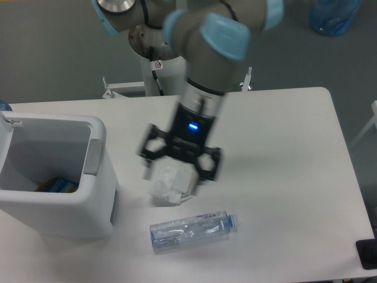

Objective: Open the trash can

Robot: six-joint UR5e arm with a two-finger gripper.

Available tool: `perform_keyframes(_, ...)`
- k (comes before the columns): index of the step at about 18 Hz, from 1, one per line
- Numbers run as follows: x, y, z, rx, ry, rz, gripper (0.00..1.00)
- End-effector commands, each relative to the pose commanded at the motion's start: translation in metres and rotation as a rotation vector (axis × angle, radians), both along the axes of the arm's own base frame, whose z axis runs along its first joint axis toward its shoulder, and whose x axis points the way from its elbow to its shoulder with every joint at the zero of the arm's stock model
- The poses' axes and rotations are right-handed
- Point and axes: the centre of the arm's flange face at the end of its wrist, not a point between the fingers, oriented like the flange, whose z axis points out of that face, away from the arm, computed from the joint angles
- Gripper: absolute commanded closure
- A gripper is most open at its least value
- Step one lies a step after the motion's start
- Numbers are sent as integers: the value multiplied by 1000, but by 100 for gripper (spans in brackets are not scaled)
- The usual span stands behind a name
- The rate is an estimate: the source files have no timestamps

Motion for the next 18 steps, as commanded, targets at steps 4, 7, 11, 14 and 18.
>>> perform_keyframes(4, -12, -16, -28, -119, 49, -33, 0)
perform_keyframes(7, -14, -19, -30, -177, 82, -18, 0)
perform_keyframes(11, -19, -15, -33, -233, 132, -81, 0)
perform_keyframes(14, -19, -19, -42, -300, 174, -167, 0)
perform_keyframes(18, -22, -19, -60, -400, 196, -203, 0)
